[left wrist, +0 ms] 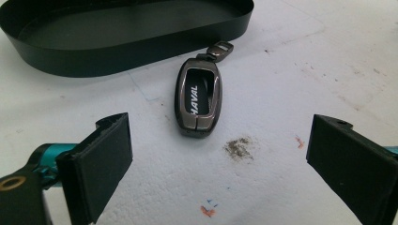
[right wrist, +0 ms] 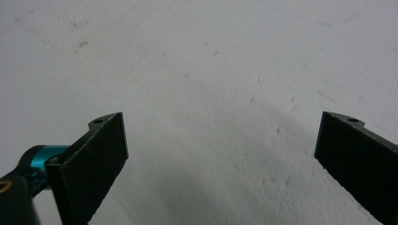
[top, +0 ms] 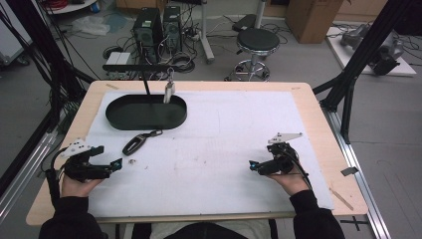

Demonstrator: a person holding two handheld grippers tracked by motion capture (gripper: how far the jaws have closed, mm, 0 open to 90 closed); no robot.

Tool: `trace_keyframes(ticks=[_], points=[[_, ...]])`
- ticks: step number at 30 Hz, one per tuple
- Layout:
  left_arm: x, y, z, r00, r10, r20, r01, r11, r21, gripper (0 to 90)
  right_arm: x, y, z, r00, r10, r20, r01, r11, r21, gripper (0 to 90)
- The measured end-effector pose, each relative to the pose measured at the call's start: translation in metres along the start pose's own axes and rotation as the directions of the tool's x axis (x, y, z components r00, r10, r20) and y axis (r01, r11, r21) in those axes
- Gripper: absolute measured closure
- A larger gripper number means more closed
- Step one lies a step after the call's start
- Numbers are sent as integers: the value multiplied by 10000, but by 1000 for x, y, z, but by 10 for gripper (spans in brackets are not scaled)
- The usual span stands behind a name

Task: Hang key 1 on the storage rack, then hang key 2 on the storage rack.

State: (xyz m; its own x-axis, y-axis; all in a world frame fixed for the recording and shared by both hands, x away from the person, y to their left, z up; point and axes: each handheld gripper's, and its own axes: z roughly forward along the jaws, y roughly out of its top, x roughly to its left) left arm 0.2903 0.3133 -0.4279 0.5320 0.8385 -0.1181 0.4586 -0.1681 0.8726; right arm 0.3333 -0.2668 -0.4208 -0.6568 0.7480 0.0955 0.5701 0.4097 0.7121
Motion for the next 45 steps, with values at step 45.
trace_keyframes(ticks=[45], points=[[-24, 83, 87, 9783, 1493, 1439, -1923, 9124, 3612, 81, -2, -26, -27, 9992, 71, 392, -34, 9956, -935, 22]])
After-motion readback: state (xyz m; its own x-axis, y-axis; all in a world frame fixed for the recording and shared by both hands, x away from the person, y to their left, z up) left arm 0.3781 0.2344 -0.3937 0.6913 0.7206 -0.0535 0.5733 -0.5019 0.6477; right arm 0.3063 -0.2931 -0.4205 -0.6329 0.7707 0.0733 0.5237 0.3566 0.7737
